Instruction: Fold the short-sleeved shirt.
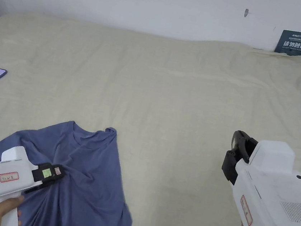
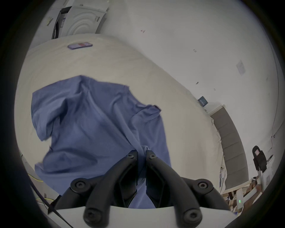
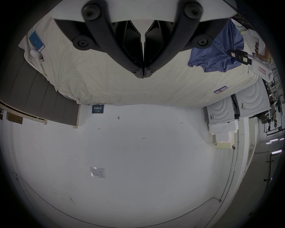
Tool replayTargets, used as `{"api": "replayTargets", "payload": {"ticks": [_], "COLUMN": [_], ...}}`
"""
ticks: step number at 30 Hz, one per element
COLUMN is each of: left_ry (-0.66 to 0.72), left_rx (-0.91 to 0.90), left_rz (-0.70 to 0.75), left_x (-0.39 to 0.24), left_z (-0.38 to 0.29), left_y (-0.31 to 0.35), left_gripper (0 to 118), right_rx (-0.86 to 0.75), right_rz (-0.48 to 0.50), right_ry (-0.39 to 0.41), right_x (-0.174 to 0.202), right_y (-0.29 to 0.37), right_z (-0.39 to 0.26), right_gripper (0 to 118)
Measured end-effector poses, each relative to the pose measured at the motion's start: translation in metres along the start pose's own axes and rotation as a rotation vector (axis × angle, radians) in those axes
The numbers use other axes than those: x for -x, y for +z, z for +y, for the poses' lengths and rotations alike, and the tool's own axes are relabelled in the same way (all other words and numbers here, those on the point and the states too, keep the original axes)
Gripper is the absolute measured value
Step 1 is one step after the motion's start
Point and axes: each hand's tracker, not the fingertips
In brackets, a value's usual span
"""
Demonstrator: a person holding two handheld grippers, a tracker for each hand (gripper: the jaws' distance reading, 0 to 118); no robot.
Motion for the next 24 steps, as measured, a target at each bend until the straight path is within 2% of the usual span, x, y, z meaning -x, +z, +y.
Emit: {"api": "replayTargets", "payload": {"ticks": [6, 11, 17, 21, 24], "left_ry": [-0.055, -0.051, -0.246, -0.383, -0.417], "left_rx": [-0.053, -0.128, -0.149, -0.119, -0.078], "left_rz": [-0.089, -0.24, -0.391, -0.473, -0.563], "left_x": [-0.064, -0.124, -0.226, -0.291, -0.33], "left_z": [0.022, 0.055, 0.094, 0.085, 0.067], "left_y": [-0.003, -0.002, 0.008, 0.006, 0.0], "left_gripper": [5, 5, 5, 5, 5], "right_rx": [-0.022, -0.05, -0.08, -0.097, -0.108], "right_rz": [-0.029, -0.074, -0.149, -0.191, -0.222], "right_ry": [-0.004, -0.003, -0.002, -0.017, -0.016], "right_x": [-0.017, -0.035, -0.06, -0.076, -0.084], "right_y": [0.011, 0.027, 0.045, 0.057, 0.068], "right_z": [0.008, 0.014, 0.019, 0.023, 0.029], "right_gripper": [0, 0, 0, 0, 0]}}
